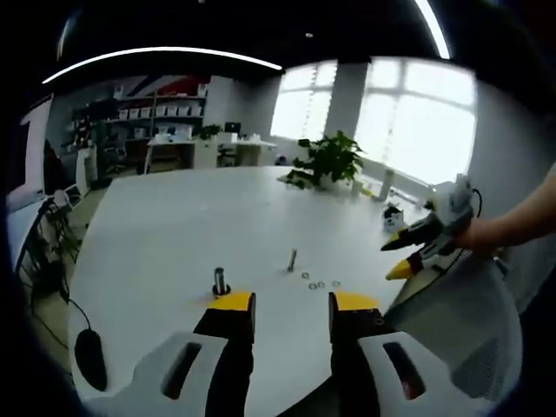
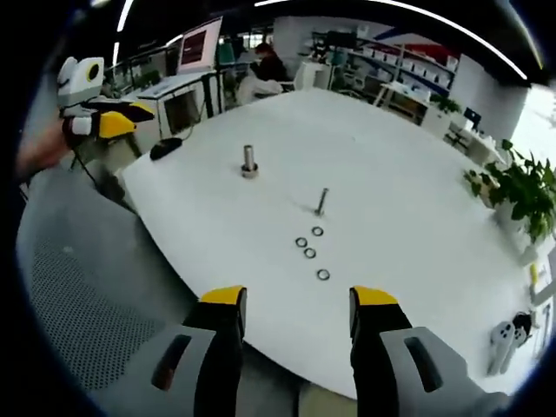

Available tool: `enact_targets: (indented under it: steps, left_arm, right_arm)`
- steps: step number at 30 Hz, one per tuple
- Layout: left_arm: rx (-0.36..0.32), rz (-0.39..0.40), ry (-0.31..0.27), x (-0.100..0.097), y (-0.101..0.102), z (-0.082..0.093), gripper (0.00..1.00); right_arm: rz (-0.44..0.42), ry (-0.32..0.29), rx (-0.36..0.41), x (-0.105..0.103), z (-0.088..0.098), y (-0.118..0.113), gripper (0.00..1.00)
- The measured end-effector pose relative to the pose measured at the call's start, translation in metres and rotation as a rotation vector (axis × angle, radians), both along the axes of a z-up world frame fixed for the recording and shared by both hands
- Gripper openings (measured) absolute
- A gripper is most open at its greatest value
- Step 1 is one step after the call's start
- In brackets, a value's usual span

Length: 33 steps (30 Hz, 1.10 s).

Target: Place the washer onto the threaded stud by aligning its center hole with the stud, sliding it down to the base, and recovering from edge contact or off-axis alignment until the washer reaches the visible bottom stop.

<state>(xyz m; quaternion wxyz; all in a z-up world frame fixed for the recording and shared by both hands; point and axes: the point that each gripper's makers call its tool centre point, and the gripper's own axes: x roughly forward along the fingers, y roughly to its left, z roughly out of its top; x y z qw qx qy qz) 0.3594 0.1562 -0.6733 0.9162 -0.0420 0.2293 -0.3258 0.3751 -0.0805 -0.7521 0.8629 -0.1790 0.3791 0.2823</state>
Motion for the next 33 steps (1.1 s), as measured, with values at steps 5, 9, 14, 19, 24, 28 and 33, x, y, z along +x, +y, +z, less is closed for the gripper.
enact_targets:
  steps: [5, 9, 14, 19, 24, 28, 33]
  left_arm:
    - [0.01, 0.008, -0.001, 0.001, 0.001, -0.001, 0.34]
    - [0.021, 0.005, 0.006, 0.0, 0.002, -0.004, 0.35]
    - [0.056, -0.003, 0.008, -0.002, 0.002, -0.008, 0.35]
    - [0.062, 0.005, 0.012, -0.002, 0.004, -0.009, 0.35]
    - [0.069, 0.001, 0.003, 0.0, 0.003, -0.008, 0.34]
    - [0.097, -0.008, 0.002, -0.002, 0.003, -0.011, 0.34]
    - [0.086, 0.012, 0.0, 0.0, 0.007, -0.009, 0.33]
  right_arm:
    - [0.003, 0.025, -0.019, 0.017, -0.014, 0.001, 0.47]
    - [-0.006, 0.043, -0.002, 0.033, -0.023, 0.001, 0.45]
    - [-0.008, 0.073, -0.002, 0.047, -0.043, 0.0, 0.45]
    - [-0.001, 0.122, -0.033, 0.052, -0.061, -0.004, 0.41]
    - [0.027, 0.168, -0.061, 0.055, -0.079, -0.006, 0.36]
    - [0.041, 0.215, -0.056, 0.051, -0.093, -0.003, 0.36]
    - [0.018, 0.243, -0.049, 0.056, -0.104, -0.004, 0.36]
